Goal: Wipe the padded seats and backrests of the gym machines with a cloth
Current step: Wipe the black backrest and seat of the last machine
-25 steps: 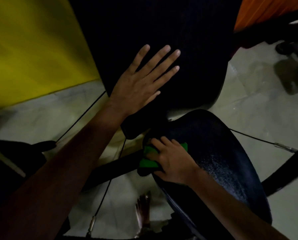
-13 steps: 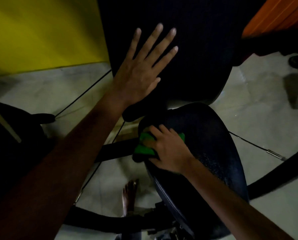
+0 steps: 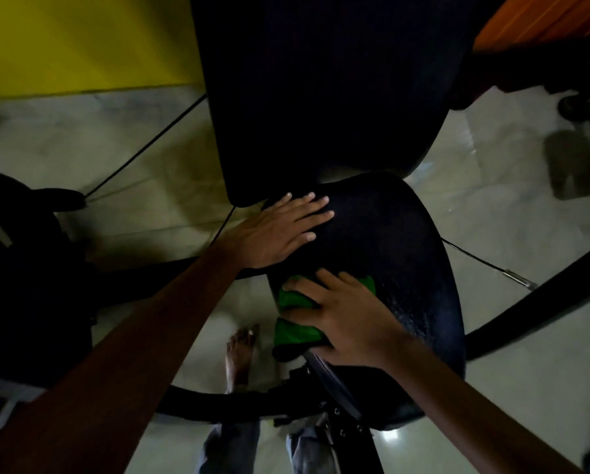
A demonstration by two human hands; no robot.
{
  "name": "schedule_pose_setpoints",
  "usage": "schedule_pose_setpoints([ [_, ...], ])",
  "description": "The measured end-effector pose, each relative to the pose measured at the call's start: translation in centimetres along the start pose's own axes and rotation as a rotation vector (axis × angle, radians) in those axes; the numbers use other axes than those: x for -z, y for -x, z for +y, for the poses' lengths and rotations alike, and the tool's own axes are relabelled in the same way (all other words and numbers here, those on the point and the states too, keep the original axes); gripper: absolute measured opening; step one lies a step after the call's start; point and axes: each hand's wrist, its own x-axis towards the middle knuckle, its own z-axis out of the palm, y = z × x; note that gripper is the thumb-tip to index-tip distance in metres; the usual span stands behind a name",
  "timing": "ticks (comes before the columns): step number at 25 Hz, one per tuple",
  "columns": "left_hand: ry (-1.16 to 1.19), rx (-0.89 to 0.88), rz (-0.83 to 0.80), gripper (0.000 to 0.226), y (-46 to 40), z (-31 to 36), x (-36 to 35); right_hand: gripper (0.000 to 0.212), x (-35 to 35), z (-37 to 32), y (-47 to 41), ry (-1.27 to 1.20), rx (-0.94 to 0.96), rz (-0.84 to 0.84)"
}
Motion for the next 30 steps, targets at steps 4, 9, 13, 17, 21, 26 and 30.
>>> schedule_pose_setpoints([
  [4,-0.035,0.017,0.003,0.056,0.1,0.4,0.2,0.059,-0.2,-0.6,-0.4,-0.011,-0.104,0.046],
  [9,-0.005,0.130,0.080,0.060,0.4,2.5,-0.5,0.068,-0.6,-2.1,7.2,-0.007,0.030,-0.036],
  [13,0.014,0.313,0.145,0.069,-0.3,5.3,-1.9,0.064,0.1,0.8,5.8,-0.056,-0.257,0.082],
  [17,0.029,0.402,0.137,0.077,-0.7,6.9,-1.8,0.065,-0.8,-1.3,9.7,-0.043,-0.280,0.128],
  [21,0.015,0.404,0.150,0.078,-1.4,8.9,-1.5,0.067,-0.6,-2.8,15.1,-0.091,-0.147,0.051],
  [26,0.017,0.368,0.122,0.071,-5.0,11.5,-1.0,0.056,1.7,5.2,13.3,-0.493,-0.743,0.643],
  [30,-0.026,0.379,0.112,0.065,-9.7,12.1,-1.0,0.034,2.8,13.9,9.3,-0.944,-1.153,0.801],
])
